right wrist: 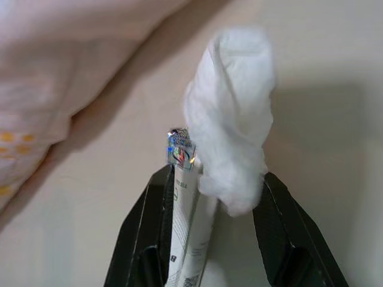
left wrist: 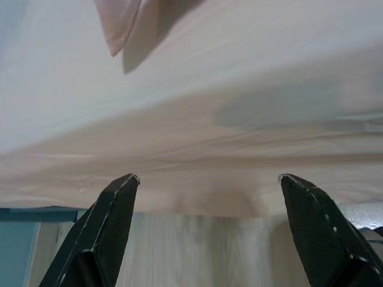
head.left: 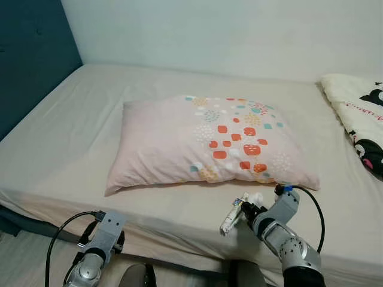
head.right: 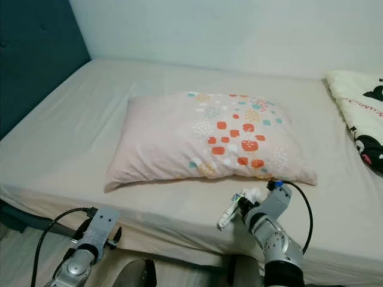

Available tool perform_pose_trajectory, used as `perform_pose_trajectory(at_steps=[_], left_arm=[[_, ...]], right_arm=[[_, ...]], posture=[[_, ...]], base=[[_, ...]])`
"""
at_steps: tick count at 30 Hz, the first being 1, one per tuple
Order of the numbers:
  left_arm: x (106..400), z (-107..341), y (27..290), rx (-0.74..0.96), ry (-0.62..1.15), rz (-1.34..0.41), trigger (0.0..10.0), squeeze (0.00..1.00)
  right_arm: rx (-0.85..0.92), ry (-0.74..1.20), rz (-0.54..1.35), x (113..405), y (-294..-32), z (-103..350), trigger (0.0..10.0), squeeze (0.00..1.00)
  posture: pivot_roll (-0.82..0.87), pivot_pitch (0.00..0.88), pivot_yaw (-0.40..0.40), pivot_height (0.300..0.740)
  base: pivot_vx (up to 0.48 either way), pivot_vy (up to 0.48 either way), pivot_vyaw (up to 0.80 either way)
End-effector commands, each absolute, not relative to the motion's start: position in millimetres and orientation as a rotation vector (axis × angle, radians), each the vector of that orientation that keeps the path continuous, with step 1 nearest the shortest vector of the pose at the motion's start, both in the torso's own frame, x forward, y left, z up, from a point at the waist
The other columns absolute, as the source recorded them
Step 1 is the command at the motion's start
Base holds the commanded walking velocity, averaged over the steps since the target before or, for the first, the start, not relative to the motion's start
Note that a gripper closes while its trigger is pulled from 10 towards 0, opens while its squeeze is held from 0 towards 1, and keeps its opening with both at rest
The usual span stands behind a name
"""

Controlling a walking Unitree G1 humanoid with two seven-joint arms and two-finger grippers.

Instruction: Clean up the room

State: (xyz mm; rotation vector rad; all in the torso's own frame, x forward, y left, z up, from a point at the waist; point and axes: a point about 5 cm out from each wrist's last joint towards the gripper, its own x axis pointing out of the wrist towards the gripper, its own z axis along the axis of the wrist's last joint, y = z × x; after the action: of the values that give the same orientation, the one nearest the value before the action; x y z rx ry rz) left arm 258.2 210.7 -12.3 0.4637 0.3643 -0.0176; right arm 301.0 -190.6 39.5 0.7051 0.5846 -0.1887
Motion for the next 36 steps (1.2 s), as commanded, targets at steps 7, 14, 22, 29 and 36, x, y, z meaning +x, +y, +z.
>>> perform_pose_trajectory(at_steps=[7,14,22,29,36], left_arm=[[256,-15,208,0.465,0.370,-0.042,10.0,0.00],[252,-16,210,0.465,0.374,-0.037,10.0,0.00],[250,-18,209,0.461,0.377,-0.041,10.0,0.00],[251,-18,209,0.461,0.378,-0.040,10.0,0.00],[253,-17,205,0.455,0.377,-0.043,10.0,0.00]], right_arm=[[0.637,0.691,-0.179,307,-183,30,10.0,1.00],[0.536,0.733,-0.173,314,-180,29,10.0,0.00],[0.491,0.779,-0.167,313,-181,23,4.4,0.00],[0.478,0.770,-0.156,316,-183,24,0.0,0.00],[0.477,0.725,-0.106,323,-180,30,0.0,0.00]], posture=[[0.09,0.115,-0.006,0.565],[0.09,0.127,-0.014,0.565],[0.09,0.133,-0.015,0.565],[0.09,0.132,-0.017,0.565],[0.08,0.119,-0.019,0.565]], base=[[0.000,0.000,0.00],[0.000,0.000,0.00],[0.000,0.000,0.00],[0.000,0.000,0.00],[0.000,0.000,0.00]])
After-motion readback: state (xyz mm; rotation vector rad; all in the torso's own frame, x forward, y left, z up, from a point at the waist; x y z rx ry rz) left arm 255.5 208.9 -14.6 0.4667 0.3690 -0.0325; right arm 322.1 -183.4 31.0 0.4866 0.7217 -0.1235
